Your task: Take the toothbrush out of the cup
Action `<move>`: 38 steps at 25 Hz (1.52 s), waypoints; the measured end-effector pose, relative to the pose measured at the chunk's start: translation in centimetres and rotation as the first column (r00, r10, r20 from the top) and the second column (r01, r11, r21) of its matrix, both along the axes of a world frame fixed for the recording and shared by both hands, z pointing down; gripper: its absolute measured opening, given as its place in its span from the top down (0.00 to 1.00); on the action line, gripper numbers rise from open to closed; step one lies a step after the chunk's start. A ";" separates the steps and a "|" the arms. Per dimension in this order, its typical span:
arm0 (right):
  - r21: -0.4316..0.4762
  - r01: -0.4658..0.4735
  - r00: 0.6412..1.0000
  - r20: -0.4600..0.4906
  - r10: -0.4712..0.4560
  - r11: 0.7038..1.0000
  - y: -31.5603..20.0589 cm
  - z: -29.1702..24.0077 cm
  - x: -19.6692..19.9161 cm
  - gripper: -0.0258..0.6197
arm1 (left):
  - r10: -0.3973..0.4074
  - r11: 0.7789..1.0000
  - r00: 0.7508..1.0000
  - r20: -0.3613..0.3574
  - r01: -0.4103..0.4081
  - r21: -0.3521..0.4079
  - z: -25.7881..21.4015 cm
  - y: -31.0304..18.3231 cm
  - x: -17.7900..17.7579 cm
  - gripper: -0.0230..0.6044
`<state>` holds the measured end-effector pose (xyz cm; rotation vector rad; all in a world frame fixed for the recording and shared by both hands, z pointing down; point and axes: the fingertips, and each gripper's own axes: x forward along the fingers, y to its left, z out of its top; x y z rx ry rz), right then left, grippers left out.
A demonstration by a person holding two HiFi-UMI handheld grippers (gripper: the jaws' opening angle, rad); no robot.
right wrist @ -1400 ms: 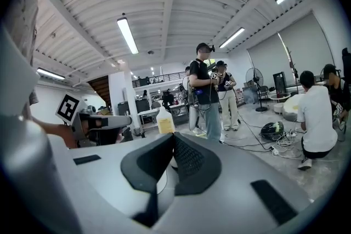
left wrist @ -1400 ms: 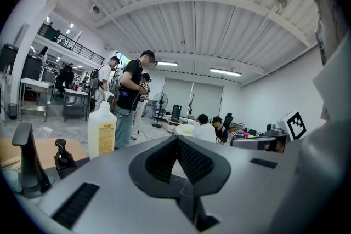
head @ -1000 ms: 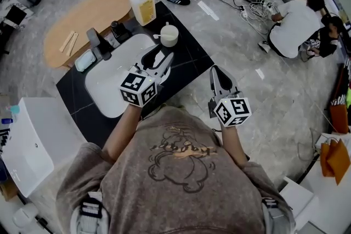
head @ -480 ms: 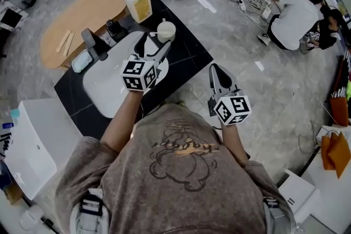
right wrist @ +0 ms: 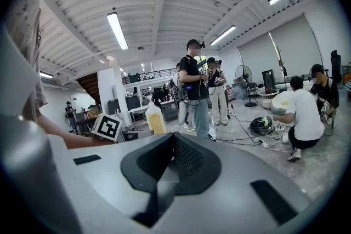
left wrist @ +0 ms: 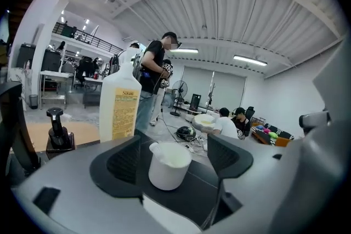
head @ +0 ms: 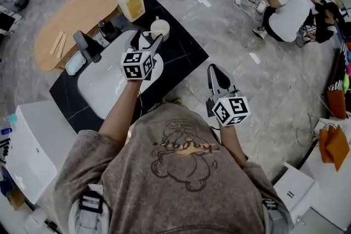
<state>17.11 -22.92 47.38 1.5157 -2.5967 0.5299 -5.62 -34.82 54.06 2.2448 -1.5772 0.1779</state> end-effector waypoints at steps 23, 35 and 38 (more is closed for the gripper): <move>-0.037 -0.082 0.996 -0.026 0.081 0.996 0.9 1.5 2.7 0.96 | -0.004 0.996 0.999 0.050 0.009 -0.089 5.9 -2.8 0.2 0.71; -0.042 -0.055 0.998 -0.035 0.054 0.998 0.8 1.8 1.5 0.96 | -0.022 0.997 0.998 0.059 0.026 -0.079 5.5 -3.0 -0.3 0.85; -0.041 -0.057 0.998 -0.036 0.055 0.998 0.9 1.7 1.7 0.96 | -0.017 0.997 0.998 0.055 0.020 -0.069 5.1 -3.0 -0.1 0.87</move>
